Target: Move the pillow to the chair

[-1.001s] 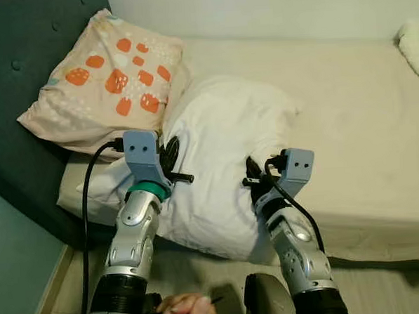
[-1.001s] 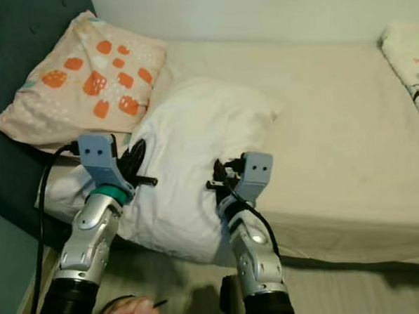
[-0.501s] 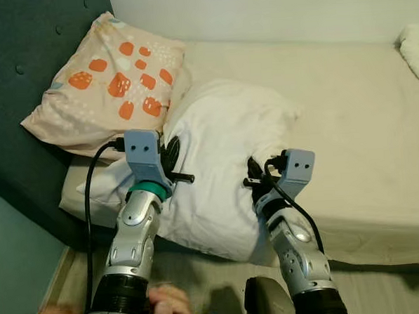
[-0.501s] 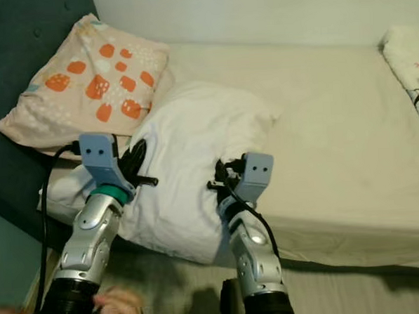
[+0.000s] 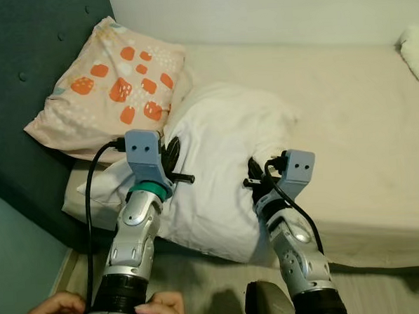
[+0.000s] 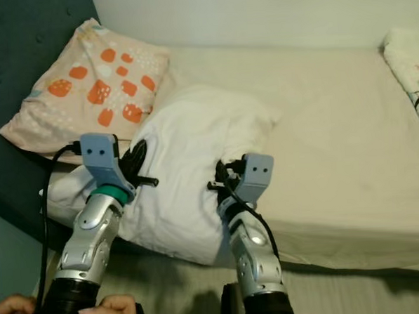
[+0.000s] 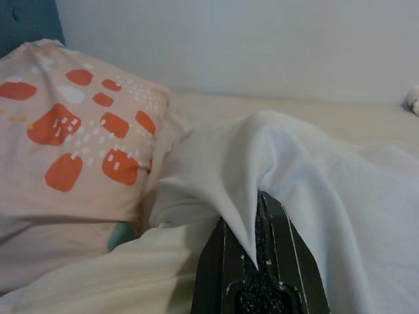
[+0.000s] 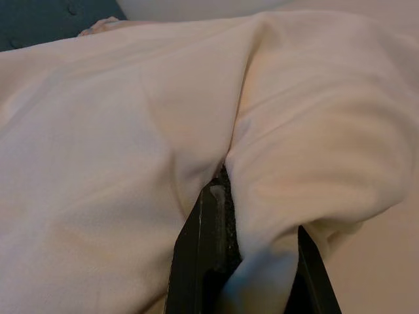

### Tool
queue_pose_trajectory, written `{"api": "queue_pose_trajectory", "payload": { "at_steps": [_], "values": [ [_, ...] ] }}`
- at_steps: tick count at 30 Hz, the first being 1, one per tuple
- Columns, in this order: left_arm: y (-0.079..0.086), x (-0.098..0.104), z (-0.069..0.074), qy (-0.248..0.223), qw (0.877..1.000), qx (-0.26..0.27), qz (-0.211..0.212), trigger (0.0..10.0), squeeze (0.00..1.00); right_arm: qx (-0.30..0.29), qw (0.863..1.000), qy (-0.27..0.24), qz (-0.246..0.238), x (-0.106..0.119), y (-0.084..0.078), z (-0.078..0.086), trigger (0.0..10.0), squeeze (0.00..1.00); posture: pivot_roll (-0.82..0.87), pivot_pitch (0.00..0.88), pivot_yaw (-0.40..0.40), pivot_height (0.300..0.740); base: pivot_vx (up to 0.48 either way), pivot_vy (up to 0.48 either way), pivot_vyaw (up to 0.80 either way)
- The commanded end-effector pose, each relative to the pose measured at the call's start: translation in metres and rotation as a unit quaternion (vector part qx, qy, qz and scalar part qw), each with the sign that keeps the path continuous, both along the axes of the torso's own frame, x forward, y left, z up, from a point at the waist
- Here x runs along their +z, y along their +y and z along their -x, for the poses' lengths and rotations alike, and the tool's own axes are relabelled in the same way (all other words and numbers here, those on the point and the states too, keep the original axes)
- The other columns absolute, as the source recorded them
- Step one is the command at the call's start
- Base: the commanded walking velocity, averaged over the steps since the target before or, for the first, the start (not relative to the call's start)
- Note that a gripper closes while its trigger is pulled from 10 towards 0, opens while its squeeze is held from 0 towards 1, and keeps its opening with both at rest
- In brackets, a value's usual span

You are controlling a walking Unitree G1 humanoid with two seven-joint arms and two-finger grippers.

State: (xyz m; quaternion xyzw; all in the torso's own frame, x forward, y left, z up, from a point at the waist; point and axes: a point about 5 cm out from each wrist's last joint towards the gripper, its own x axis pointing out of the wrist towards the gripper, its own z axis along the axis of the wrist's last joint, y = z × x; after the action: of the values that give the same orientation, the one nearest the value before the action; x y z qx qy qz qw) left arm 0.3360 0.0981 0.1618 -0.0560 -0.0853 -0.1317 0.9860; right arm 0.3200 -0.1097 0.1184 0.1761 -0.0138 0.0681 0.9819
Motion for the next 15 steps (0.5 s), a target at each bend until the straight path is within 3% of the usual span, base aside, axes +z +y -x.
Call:
{"api": "queue_pose_trajectory", "payload": {
  "at_steps": [1, 15],
  "values": [
    [-0.014, 0.0049, 0.0013, -0.013, 0.999, -0.03, -0.01, 10.0, 0.0, 0.019, 1.0, -0.022, 0.001, 0.0064, 0.0124, 0.0006, 10.0, 0.0, 0.02, 0.0, 0.08, 0.666, 0.0, 0.0, 0.0],
    [-0.0152, 0.005, 0.0011, -0.013, 0.999, -0.032, -0.014, 10.0, 0.0, 0.017, 1.0, -0.023, 0.002, 0.0065, 0.0116, -0.0014, 10.0, 0.0, 0.02, 0.0, 0.081, 0.666, 0.0, 0.0, 0.0]
  ]
}}
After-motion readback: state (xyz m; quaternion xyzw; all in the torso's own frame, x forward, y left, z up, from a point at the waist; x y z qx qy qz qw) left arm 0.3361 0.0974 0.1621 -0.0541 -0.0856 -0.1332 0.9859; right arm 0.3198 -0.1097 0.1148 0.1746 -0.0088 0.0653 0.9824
